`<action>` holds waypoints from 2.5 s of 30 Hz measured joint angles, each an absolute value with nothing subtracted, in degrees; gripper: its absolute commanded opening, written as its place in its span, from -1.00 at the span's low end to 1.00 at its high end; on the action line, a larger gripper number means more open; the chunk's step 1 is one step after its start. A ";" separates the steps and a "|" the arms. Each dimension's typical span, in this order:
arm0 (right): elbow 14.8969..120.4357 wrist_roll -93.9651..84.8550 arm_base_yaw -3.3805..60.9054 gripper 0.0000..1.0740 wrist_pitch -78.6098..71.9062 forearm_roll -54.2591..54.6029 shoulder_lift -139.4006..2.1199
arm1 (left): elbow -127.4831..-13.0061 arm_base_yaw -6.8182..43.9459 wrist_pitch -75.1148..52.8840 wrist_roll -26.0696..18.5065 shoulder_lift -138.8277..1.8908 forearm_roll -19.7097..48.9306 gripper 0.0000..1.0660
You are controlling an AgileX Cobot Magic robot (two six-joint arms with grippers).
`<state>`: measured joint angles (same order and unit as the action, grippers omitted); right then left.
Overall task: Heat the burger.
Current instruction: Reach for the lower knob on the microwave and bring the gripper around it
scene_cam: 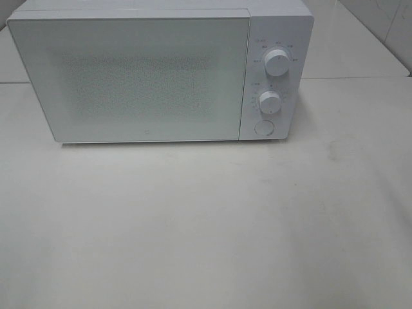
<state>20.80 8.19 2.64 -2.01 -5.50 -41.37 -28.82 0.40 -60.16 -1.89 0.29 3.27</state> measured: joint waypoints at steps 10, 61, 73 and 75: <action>17.70 7.91 2.64 0.40 -17.70 -5.50 -49.10 | -28.82 0.40 -60.16 -1.89 0.29 3.27 0.89; 20.28 -17.42 46.93 0.40 -69.16 52.71 -95.05 | -28.82 0.40 -60.16 -1.78 0.29 3.27 0.88; 26.47 -17.59 49.45 0.40 -69.50 54.55 -99.64 | -28.82 0.40 -60.16 -1.78 0.29 3.27 0.88; 27.39 -17.59 49.45 0.40 -69.50 54.66 -99.64 | -28.82 0.40 -60.16 -1.78 0.29 3.27 0.88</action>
<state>27.39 -17.59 49.45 -69.50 54.66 -99.64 -28.82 0.40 -60.16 -1.78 0.29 3.27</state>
